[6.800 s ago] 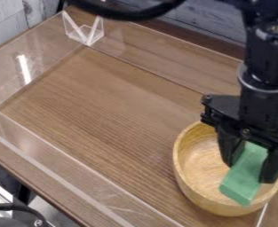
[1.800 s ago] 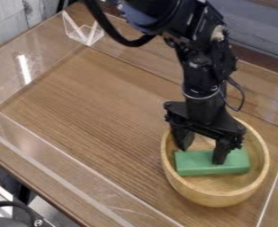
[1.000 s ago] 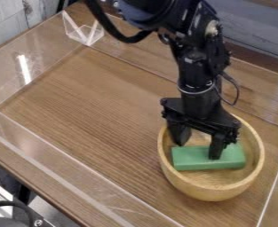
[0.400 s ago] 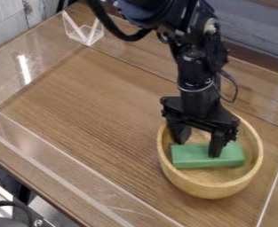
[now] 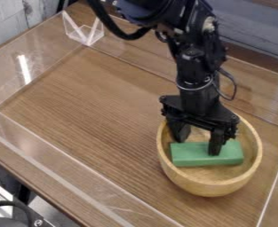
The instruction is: Put the green block in the brown bowl
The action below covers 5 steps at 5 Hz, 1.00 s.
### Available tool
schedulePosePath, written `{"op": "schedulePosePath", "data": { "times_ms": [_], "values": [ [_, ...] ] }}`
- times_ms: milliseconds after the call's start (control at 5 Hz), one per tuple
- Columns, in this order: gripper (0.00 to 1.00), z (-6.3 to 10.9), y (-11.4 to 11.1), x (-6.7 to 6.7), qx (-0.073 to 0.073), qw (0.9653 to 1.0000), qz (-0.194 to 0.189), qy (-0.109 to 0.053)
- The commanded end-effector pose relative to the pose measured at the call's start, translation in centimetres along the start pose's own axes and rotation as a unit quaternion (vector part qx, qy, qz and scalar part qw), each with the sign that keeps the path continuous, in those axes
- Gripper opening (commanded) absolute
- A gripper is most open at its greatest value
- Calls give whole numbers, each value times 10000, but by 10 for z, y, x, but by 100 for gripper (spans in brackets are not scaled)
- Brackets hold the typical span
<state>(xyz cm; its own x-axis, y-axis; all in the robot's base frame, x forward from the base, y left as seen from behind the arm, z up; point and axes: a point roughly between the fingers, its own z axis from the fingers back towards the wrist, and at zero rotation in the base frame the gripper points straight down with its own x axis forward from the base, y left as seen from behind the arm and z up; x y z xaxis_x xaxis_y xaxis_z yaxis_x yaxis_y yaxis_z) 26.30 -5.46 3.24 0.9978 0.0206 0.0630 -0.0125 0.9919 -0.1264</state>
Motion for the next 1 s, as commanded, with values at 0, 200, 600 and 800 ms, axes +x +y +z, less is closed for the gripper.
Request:
{"op": "schedulePosePath", "data": {
  "times_ms": [0, 200, 600, 800],
  "values": [
    [100, -8, 13, 0, 47, 9999, 141, 64],
    [0, -11, 15, -1, 47, 9998, 157, 86],
    [0, -12, 14, -3, 31, 9998, 179, 122],
    [0, -8, 7, -9, 12, 9998, 155, 147]
  ]
}}
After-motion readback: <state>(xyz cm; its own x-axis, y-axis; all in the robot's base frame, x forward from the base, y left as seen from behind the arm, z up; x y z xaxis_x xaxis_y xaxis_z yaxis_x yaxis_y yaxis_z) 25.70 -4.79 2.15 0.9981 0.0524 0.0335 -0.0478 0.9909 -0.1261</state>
